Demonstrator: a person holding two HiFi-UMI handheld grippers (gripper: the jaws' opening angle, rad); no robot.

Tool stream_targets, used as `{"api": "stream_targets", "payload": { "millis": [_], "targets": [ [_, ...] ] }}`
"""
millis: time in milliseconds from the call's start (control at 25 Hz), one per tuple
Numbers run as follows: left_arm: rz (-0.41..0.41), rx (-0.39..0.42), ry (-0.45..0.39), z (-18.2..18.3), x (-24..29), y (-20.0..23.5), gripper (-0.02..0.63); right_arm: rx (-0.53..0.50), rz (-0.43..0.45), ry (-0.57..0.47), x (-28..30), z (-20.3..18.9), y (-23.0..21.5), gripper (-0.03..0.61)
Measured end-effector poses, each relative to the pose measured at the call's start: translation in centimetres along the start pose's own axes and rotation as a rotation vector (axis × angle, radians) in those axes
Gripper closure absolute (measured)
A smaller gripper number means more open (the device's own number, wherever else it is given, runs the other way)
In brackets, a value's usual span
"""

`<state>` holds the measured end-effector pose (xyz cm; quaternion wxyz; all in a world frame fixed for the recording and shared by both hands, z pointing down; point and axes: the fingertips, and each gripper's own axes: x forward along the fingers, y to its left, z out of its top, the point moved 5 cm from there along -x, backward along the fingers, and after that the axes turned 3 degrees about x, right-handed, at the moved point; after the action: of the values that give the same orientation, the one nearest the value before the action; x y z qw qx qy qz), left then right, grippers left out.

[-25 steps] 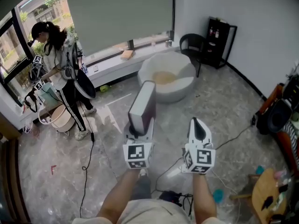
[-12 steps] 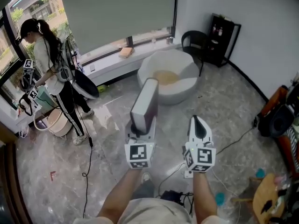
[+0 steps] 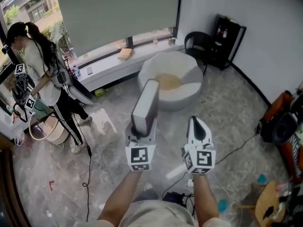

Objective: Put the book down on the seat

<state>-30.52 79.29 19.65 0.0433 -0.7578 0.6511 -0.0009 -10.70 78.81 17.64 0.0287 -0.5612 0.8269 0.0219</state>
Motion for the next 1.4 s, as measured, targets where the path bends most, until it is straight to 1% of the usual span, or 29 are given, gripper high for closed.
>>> {"api": "stream_targets", "payload": {
  "millis": [160, 400, 640, 800, 920, 1160, 1400],
  "targets": [
    [-0.010, -0.006, -0.003, -0.5, 2.1, 1.7, 0.390, -0.013, -0.014, 0.005, 2.4, -0.3, 0.6, 0.574],
    [-0.030, -0.012, -0.005, -0.9, 4.5, 2.4, 0.390, -0.024, -0.016, -0.016, 4.4, 0.0, 0.5, 0.574],
    [-0.040, -0.012, -0.005, -1.2, 7.7, 2.2, 0.390, -0.020, -0.031, -0.014, 6.9, -0.3, -1.6, 0.574],
    [-0.050, -0.008, -0.008, -1.7, 11.4, 1.1, 0.390, -0.007, -0.031, -0.012, 9.6, -1.5, -4.4, 0.574],
    [-0.046, -0.005, -0.003, -2.2, 15.1, 0.7, 0.390, 0.002, -0.025, -0.013, 12.6, -2.2, -6.6, 0.574],
    [-0.043, -0.004, 0.008, -2.0, 23.3, -3.0, 0.390, 0.021, -0.019, -0.006, 18.2, -2.6, -13.8, 0.574],
    [-0.037, 0.007, 0.020, -2.4, 29.8, -6.0, 0.390, 0.030, -0.018, 0.006, 22.5, -3.4, -19.8, 0.574]
  ]
}}
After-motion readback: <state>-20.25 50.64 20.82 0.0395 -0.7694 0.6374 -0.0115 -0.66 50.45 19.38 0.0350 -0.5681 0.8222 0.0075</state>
